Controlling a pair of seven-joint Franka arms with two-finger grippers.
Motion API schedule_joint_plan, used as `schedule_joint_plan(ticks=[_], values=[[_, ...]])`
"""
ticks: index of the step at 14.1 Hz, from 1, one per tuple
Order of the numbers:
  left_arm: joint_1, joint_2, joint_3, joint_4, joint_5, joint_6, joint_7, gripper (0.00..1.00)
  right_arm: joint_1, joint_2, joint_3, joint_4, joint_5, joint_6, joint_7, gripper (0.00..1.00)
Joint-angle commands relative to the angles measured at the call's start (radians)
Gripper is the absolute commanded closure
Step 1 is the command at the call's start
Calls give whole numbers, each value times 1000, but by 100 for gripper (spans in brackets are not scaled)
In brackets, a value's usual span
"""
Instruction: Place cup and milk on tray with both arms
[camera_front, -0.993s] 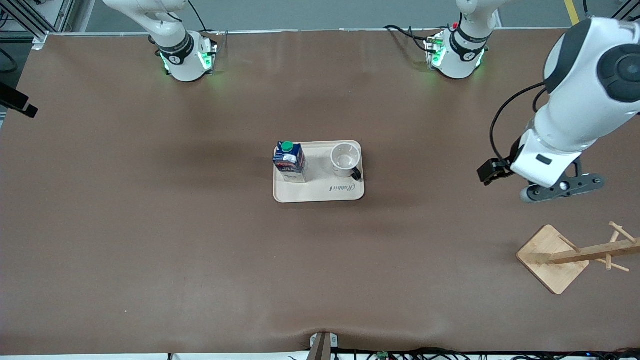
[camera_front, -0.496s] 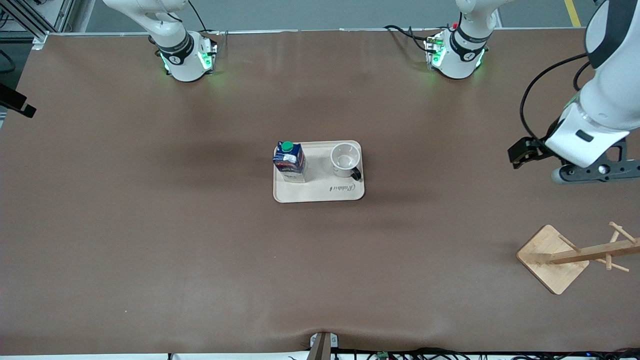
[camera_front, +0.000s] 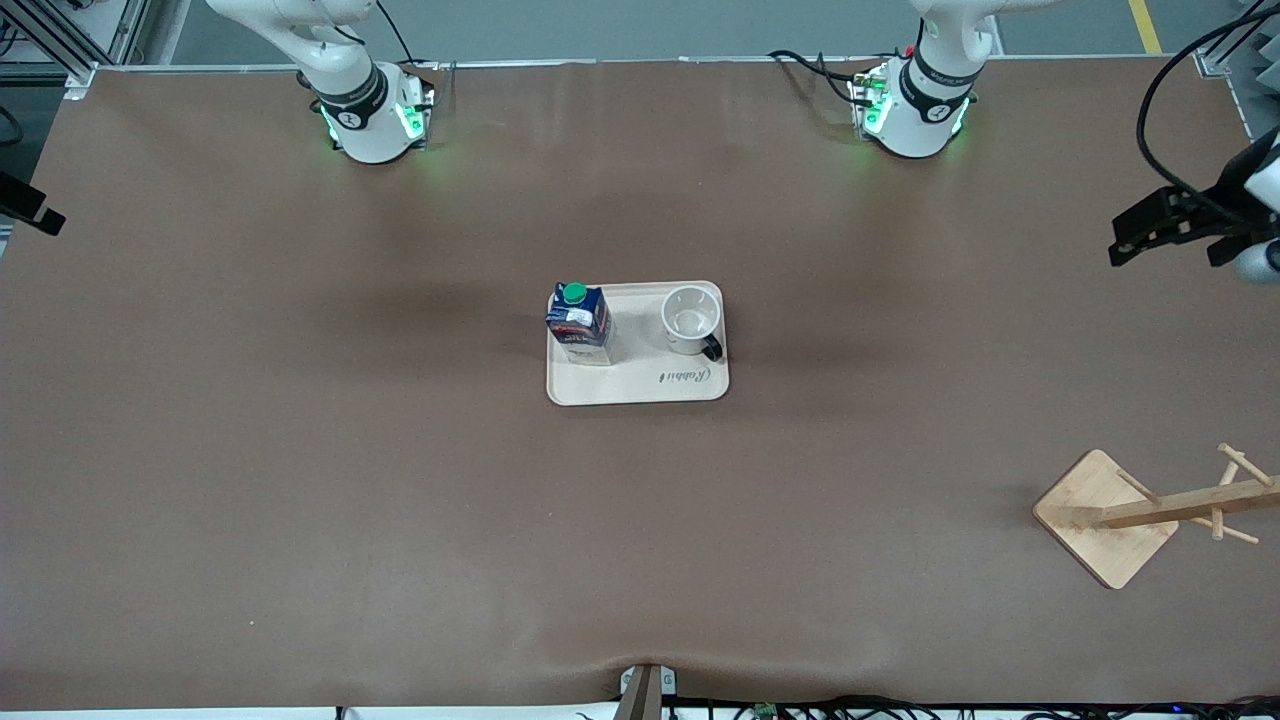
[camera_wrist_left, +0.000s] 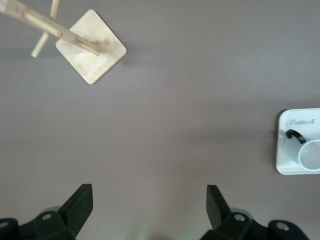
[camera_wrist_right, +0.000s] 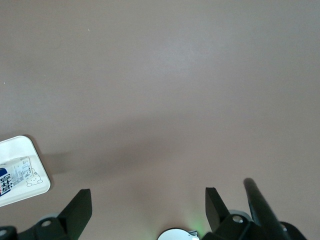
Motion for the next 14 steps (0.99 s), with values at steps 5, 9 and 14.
schedule_joint_plan(ticks=[5, 9, 14], values=[[-55, -167, 34, -178, -24, 38, -48, 0, -28, -12, 8, -8, 18, -4, -8, 0], [-50, -150, 34, -141, -24, 30, -49, 0, -31, -11, 8, -8, 18, -4, -8, 0], [-52, -98, 29, -66, 27, 27, -43, 0, -30, -11, 8, -8, 18, -4, -8, 0]])
